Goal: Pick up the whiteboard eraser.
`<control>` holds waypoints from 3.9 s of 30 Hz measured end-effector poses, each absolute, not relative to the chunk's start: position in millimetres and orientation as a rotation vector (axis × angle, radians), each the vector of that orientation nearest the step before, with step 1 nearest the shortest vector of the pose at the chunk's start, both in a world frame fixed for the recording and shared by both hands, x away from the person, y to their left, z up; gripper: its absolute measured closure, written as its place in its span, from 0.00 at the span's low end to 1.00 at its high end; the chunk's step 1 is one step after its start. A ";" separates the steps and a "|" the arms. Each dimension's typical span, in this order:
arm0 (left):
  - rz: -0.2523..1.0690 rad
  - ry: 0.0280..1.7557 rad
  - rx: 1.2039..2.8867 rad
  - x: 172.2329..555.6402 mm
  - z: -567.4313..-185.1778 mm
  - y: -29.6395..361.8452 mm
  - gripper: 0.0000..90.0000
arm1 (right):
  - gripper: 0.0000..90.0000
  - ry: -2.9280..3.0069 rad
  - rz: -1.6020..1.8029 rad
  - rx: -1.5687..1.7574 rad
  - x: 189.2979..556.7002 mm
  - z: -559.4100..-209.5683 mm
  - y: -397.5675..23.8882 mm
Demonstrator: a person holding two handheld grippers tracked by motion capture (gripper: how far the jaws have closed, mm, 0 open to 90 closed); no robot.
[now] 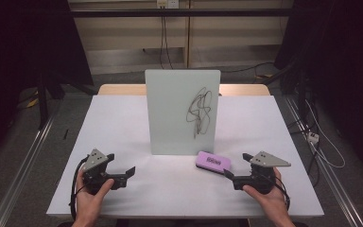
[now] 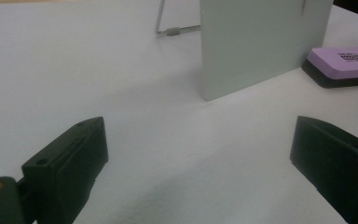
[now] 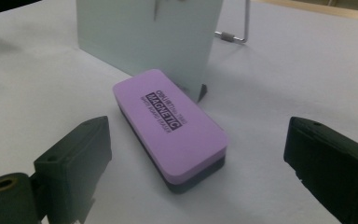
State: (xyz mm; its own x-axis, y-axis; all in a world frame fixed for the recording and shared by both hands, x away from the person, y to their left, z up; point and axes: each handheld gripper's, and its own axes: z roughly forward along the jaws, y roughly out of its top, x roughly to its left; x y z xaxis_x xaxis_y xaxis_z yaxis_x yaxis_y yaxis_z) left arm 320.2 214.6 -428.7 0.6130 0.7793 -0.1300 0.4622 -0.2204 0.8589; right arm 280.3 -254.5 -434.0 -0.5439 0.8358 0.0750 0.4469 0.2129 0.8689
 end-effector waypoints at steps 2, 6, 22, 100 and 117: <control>0.411 0.998 1.864 320.4 -428.8 214.9 0.05 | 0.08 2.100 1.280 1.175 281.1 -432.6 -251.3; 0.406 0.999 1.871 321.2 -429.4 214.6 0.05 | 0.09 2.125 1.268 1.142 282.7 -429.0 -245.7; 0.391 0.987 1.870 321.9 -429.0 211.7 0.05 | 0.12 2.306 1.190 1.050 303.3 -416.1 -226.0; 0.370 0.993 1.890 320.5 -430.8 212.1 0.05 | 0.43 2.753 0.745 0.696 363.1 -427.8 -190.8; 0.362 0.996 1.890 320.2 -430.4 212.9 0.05 | 0.44 2.684 0.822 0.727 357.0 -419.7 -195.1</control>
State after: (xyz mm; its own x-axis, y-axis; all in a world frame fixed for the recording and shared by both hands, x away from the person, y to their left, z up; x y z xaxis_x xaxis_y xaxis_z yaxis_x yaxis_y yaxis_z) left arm 320.2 212.9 -430.4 0.6266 0.7642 -0.1529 0.4878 -0.2315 0.8417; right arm 357.0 -195.1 -419.7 -0.8469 0.5254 -0.0816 0.3895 0.7176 0.5774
